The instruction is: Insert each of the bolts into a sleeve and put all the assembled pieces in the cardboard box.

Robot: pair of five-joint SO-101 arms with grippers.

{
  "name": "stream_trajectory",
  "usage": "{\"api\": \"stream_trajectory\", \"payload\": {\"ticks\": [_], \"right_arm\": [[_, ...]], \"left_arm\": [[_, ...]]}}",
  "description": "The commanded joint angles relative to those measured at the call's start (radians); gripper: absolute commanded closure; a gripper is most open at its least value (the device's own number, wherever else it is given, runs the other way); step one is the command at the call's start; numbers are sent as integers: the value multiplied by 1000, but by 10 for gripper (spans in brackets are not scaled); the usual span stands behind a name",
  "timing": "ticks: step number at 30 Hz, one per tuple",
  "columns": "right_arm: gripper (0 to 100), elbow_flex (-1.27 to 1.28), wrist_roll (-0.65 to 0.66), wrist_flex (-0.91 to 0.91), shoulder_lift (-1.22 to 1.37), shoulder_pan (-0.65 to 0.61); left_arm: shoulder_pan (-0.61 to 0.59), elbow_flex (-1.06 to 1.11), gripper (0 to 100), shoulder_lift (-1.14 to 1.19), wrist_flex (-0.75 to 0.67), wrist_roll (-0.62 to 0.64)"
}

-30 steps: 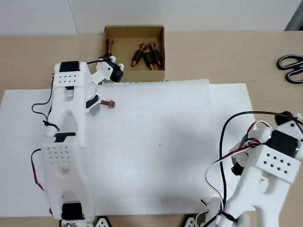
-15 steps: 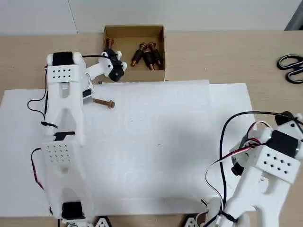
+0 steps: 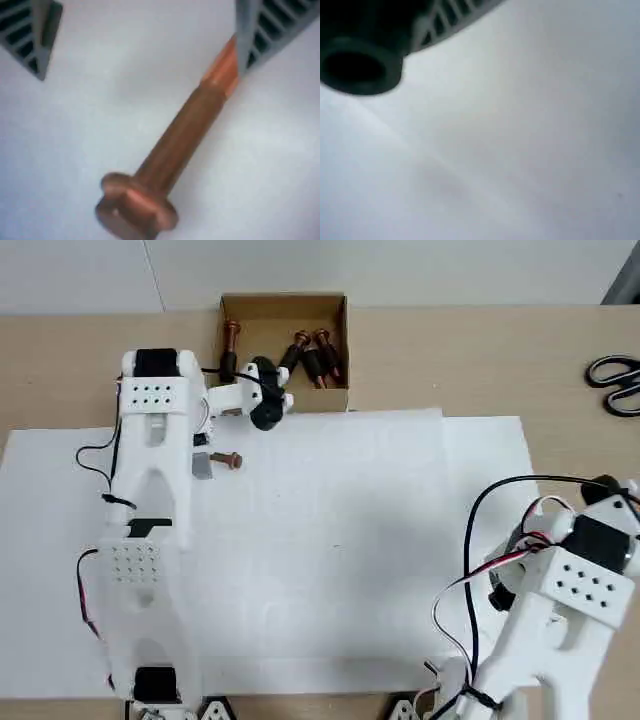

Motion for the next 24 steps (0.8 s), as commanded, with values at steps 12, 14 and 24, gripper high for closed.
{"api": "stream_trajectory", "payload": {"ticks": [12,14,24], "right_arm": [[995,-9,-8,5,-21,2],[995,-9,-8,5,-21,2],[995,-9,-8,4,-21,2]], "left_arm": [[48,-70,852,34,-23,-112],[55,-102,852,61,-18,-110],[66,-127,848,129,-21,-109]]}}
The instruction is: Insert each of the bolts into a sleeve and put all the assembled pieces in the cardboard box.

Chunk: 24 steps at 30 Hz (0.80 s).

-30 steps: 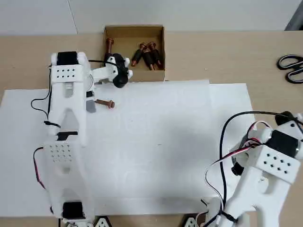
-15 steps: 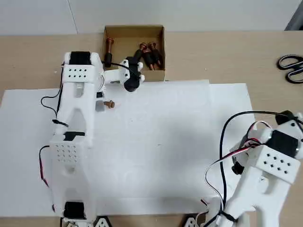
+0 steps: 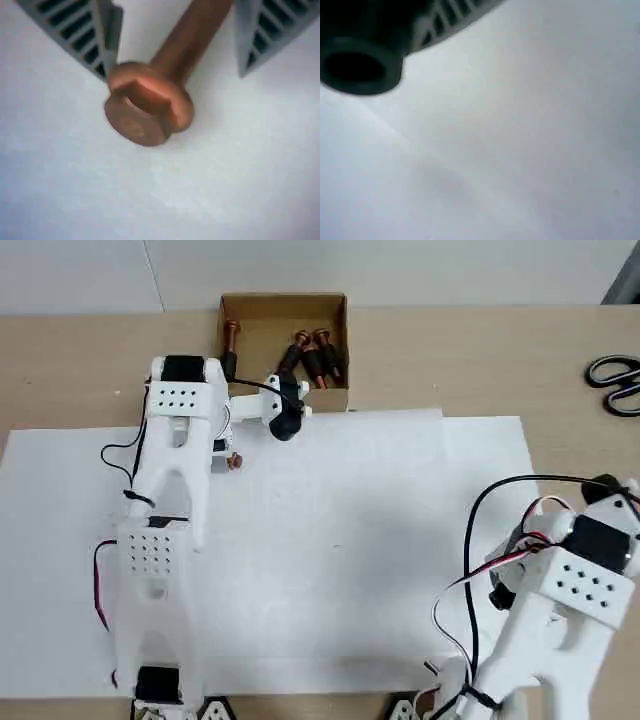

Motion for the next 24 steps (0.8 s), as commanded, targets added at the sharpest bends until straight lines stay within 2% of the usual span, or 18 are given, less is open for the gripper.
{"api": "stream_trajectory", "payload": {"ticks": [1,13,19,24], "right_arm": [[995,-9,-8,12,-21,2],[995,-9,-8,12,-21,2],[995,-9,-8,13,-21,2],[995,-9,-8,12,-21,2]], "left_arm": [[15,-44,848,6,-12,-100],[41,-44,855,81,-12,-101],[43,-110,998,80,14,-98],[40,-148,995,80,29,-78]]}}
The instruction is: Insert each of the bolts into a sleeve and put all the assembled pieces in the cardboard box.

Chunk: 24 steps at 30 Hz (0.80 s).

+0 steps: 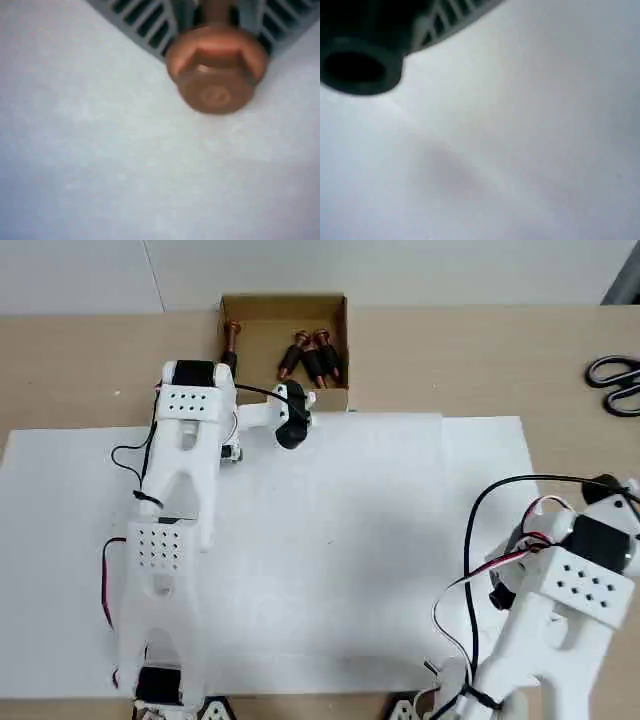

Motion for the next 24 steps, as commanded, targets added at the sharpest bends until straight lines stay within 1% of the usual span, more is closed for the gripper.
{"api": "stream_trajectory", "payload": {"ticks": [1,4,8,12,15,19,21,24], "right_arm": [[995,-9,-8,13,-21,2],[995,-9,-8,13,-22,2],[995,-11,-8,13,-22,2],[995,-11,-6,13,-22,2],[995,-11,-5,13,-22,2],[995,-57,-3,15,-24,-4],[995,-89,-2,16,-48,-47],[995,-117,-2,16,-145,-168]], "left_arm": [[14,-73,995,-9,-2,-64],[15,-105,995,-9,-2,-29],[18,-170,995,-12,0,55],[18,-159,995,-87,2,127],[18,-61,995,-181,2,146],[18,136,995,-371,2,158],[20,232,995,-497,2,218],[49,361,995,-664,0,344]]}}
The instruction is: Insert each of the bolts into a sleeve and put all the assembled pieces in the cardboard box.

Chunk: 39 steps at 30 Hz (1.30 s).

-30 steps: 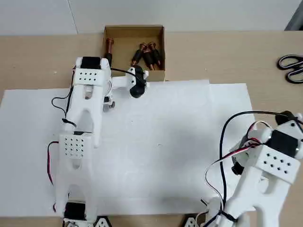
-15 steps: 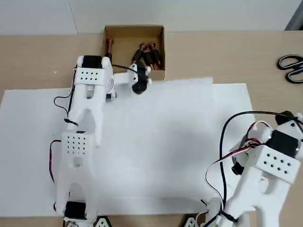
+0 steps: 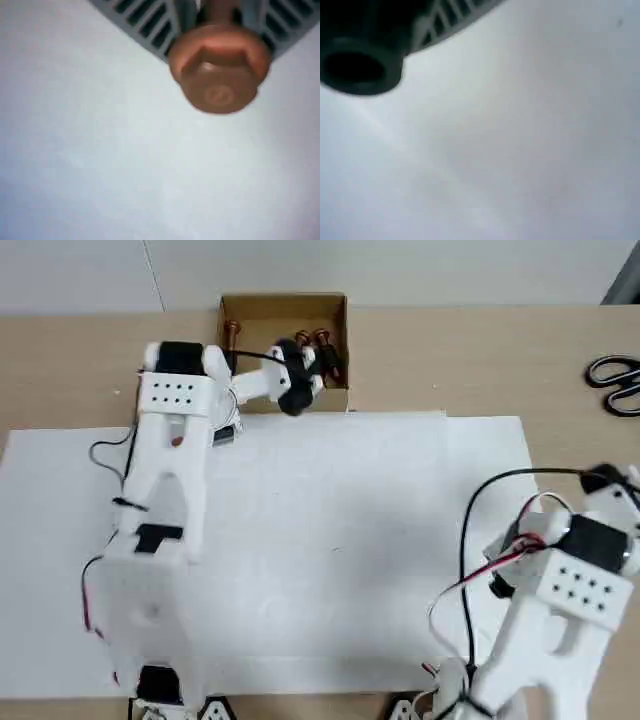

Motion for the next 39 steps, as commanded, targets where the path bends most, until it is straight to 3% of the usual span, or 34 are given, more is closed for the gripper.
{"api": "stream_trajectory", "payload": {"ticks": [1,5,13,19,25,31,39], "right_arm": [[995,-61,-2,8,-128,-147],[995,-57,3,2,-257,-305],[995,-25,249,-21,-429,-432],[995,-25,334,-107,-492,-561],[995,-23,385,-124,-590,-682],[995,12,446,-124,-750,-825],[995,163,560,-159,-923,-858]], "left_arm": [[40,131,995,-272,8,143],[77,248,995,-411,6,325],[92,288,995,-569,8,853],[203,426,995,-694,8,971],[345,475,995,-928,8,1326],[414,476,995,-1086,5,1540],[486,476,995,-1165,-14,1711]]}}
